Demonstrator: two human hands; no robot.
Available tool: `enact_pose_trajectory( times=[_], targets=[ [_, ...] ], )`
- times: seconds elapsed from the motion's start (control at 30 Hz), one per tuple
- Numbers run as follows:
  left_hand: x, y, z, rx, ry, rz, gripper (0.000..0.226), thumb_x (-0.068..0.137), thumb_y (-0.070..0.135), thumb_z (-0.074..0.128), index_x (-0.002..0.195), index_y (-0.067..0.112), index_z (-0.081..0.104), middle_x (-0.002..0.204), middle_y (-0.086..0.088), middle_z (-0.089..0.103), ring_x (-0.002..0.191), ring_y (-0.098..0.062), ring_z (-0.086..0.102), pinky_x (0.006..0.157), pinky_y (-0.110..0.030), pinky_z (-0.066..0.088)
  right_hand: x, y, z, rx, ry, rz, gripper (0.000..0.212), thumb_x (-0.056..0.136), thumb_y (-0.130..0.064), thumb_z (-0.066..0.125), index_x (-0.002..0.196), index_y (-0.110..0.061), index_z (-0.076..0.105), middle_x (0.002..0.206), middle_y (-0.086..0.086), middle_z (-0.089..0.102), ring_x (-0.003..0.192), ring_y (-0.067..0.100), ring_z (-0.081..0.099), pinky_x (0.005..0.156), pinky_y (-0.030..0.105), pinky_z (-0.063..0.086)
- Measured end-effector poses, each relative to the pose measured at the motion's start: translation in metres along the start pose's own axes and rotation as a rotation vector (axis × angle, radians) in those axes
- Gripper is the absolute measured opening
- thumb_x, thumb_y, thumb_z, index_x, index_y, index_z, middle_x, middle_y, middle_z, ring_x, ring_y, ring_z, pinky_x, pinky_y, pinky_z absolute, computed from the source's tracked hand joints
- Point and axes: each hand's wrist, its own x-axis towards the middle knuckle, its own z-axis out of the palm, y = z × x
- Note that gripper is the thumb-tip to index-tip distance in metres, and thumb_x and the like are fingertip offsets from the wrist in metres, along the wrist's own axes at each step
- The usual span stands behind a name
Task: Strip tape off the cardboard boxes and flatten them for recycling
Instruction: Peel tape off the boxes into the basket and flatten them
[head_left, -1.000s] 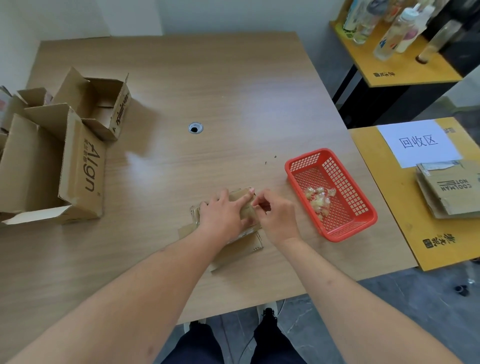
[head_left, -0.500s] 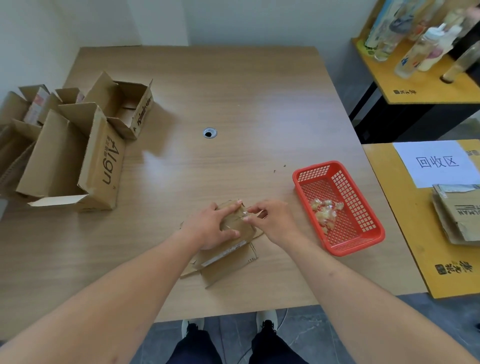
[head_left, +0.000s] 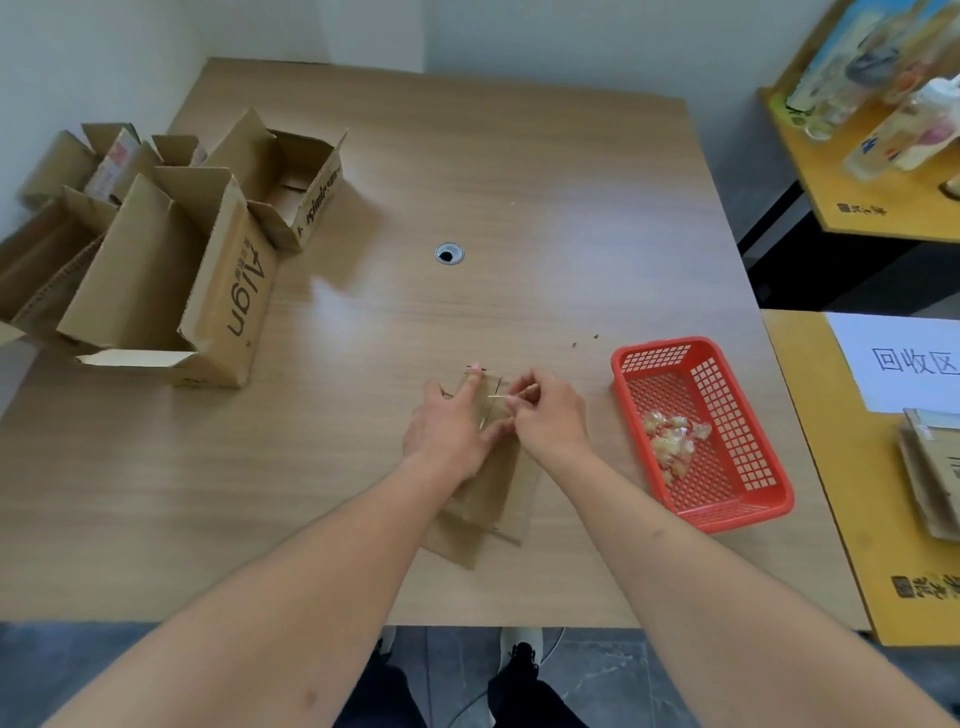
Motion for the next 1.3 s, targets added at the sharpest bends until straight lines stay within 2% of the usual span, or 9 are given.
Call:
enact_pose_trajectory(
  times=[0.13,0.33,0.43,0.53,0.73,0.83,1.03,1.17,1.3],
  targets=[
    [-0.002,-0.027,-0.006,-0.043,-0.022,0.291,0.078,0.089,0.055,0.069,0.155,0.040,0.032,0.166,0.003,-0.007,0.140,-0.033,0.043,0.110,-0.043,0.044,0.010,0.005,0.001,0.213,0.013,0.141,0.019,0.091,-0.005,0.071,0.081,-0.021,0.073,0.070,-0.001,0.072,0.054,0.009,0.068,0.069,0.037,0.064],
    [0.000,-0.045,-0.014,-0.015,-0.121,0.426,0.097,0.077,0.061,0.078,0.157,0.028,0.035,0.168,0.020,0.005,0.156,-0.011,-0.003,0.119,-0.038,0.028,0.010,0.009,0.006,-0.060,0.012,-0.132,0.003,0.091,-0.023,0.075,0.090,-0.022,0.078,0.090,-0.001,0.066,0.071,0.007,0.058,0.083,0.028,0.050],
    [0.000,-0.045,-0.008,-0.017,-0.088,0.418,0.099,0.076,0.066,0.076,0.158,0.032,0.032,0.167,0.022,0.004,0.156,-0.009,-0.004,0.117,-0.041,0.035,0.011,0.012,0.007,-0.089,0.021,-0.216,0.016,0.084,-0.033,0.084,0.093,-0.020,0.082,0.092,0.001,0.057,0.077,0.011,0.057,0.080,0.025,0.047],
    [-0.003,-0.046,-0.004,0.019,-0.069,0.416,0.100,0.077,0.070,0.072,0.159,0.034,0.028,0.168,0.021,0.003,0.156,-0.009,-0.005,0.116,-0.041,0.035,0.014,0.012,0.009,-0.111,-0.019,-0.251,0.018,0.079,-0.026,0.087,0.097,-0.024,0.083,0.091,-0.001,0.057,0.078,0.016,0.060,0.080,0.036,0.053],
    [-0.006,-0.033,-0.006,0.221,0.002,0.388,0.100,0.080,0.078,0.060,0.161,0.029,0.024,0.170,0.005,0.007,0.157,-0.027,0.000,0.127,-0.047,0.006,0.013,-0.001,0.010,-0.181,0.016,-0.219,0.005,0.083,-0.024,0.082,0.087,-0.023,0.082,0.089,-0.004,0.073,0.088,0.017,0.066,0.081,0.031,0.049],
    [-0.004,-0.026,-0.004,0.280,0.041,0.347,0.100,0.083,0.080,0.053,0.161,0.026,0.022,0.171,0.000,0.005,0.157,-0.030,0.000,0.127,-0.050,0.005,0.000,0.004,0.006,-0.048,0.037,-0.116,0.005,0.087,-0.025,0.079,0.083,-0.023,0.080,0.076,-0.010,0.075,0.079,0.012,0.070,0.079,0.025,0.050],
    [-0.008,-0.024,-0.004,0.235,0.016,0.364,0.097,0.088,0.074,0.054,0.162,0.023,0.019,0.171,0.000,0.001,0.157,-0.025,0.000,0.127,-0.041,0.009,-0.006,0.011,0.000,0.299,0.120,0.087,0.018,0.081,-0.026,0.088,0.091,-0.027,0.072,0.069,0.004,0.072,0.059,0.022,0.073,0.064,0.041,0.064],
    [-0.010,-0.025,-0.016,0.205,-0.083,0.379,0.099,0.088,0.070,0.058,0.163,0.025,0.012,0.170,0.006,-0.005,0.157,-0.023,-0.004,0.124,-0.041,0.017,0.001,0.013,0.006,-0.079,0.141,-0.115,0.017,0.085,-0.036,0.080,0.077,-0.022,0.074,0.071,-0.005,0.071,0.072,0.017,0.067,0.072,0.033,0.051],
    [-0.007,-0.029,-0.021,0.257,-0.114,0.402,0.101,0.087,0.071,0.059,0.163,0.025,0.010,0.171,0.005,-0.004,0.157,-0.026,-0.004,0.125,-0.042,0.017,-0.005,0.010,0.008,-0.249,0.002,-0.273,0.023,0.087,-0.035,0.080,0.102,-0.018,0.081,0.092,0.001,0.056,0.083,0.017,0.053,0.078,0.030,0.043]
  ],
)
